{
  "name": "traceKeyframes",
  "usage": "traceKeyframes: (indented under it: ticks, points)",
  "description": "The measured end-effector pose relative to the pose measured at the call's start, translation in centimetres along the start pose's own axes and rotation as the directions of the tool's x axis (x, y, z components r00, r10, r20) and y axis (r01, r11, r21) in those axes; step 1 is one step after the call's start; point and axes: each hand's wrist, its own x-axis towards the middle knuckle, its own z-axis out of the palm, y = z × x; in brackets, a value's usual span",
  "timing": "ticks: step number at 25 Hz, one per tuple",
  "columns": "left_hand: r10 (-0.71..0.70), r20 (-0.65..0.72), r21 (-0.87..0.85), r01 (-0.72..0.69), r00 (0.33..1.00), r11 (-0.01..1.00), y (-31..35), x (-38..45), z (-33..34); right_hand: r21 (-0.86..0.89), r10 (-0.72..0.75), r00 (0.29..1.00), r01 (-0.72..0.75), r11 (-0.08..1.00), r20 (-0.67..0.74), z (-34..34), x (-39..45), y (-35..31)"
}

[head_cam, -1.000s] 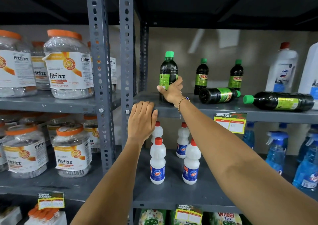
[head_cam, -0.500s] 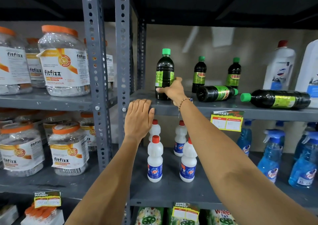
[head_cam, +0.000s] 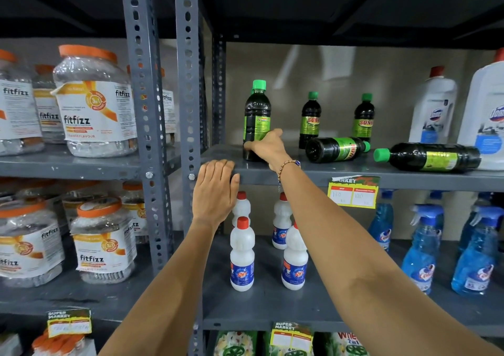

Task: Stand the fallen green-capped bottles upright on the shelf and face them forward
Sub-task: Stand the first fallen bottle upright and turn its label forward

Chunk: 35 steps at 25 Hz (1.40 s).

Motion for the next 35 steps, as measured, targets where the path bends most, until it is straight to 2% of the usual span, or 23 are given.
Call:
traceKeyframes:
  ticks: [4, 8, 12, 16, 20, 24, 28, 35]
  points:
    - [-0.028, 0.021, -0.003, 0.028, 0.999, 1.0, 0.1, 0.0, 0.0, -0.134, -0.043, 0.997, 0.033, 0.99, -0.072, 0.1, -0.2, 0.0]
    - [-0.013, 0.006, 0.001, 0.013, 1.0, 1.0, 0.0, 0.0, 0.0, -0.114, -0.024, 1.0, 0.026, 0.993, 0.015, 0.2, -0.6, -0.1]
    - [-0.005, 0.006, -0.011, 0.005, 1.0, 1.0, -0.1, 0.0, 0.2, -0.278, -0.031, 0.998, 0.016, 0.96, -0.047, 0.3, -0.9, -0.2]
    - [-0.011, 0.016, -0.029, 0.012, 1.0, 0.999, -0.2, -0.1, 0.3, -0.193, 0.021, 0.999, -0.016, 0.981, 0.025, 0.0, -0.7, -0.1]
    - [-0.02, 0.015, -0.04, 0.02, 1.0, 0.999, -0.2, 0.0, 0.3, -0.292, 0.007, 1.0, -0.015, 0.956, -0.029, 0.2, -0.8, 0.0]
    - [-0.013, 0.008, -0.039, 0.014, 1.0, 0.999, -0.2, -0.1, 0.3, -0.209, 0.038, 0.999, -0.032, 0.977, 0.024, 0.0, -0.7, 0.1]
    - [-0.024, 0.01, -0.043, 0.025, 1.0, 0.999, -0.2, -0.1, 0.3, -0.308, 0.009, 1.0, -0.007, 0.951, 0.007, 0.1, -0.8, 0.1]
    - [0.001, -0.011, -0.052, -0.002, 1.0, 0.999, -0.2, 0.0, 0.5, -0.332, 0.008, 1.0, -0.003, 0.943, 0.015, 0.0, -1.2, 0.1]
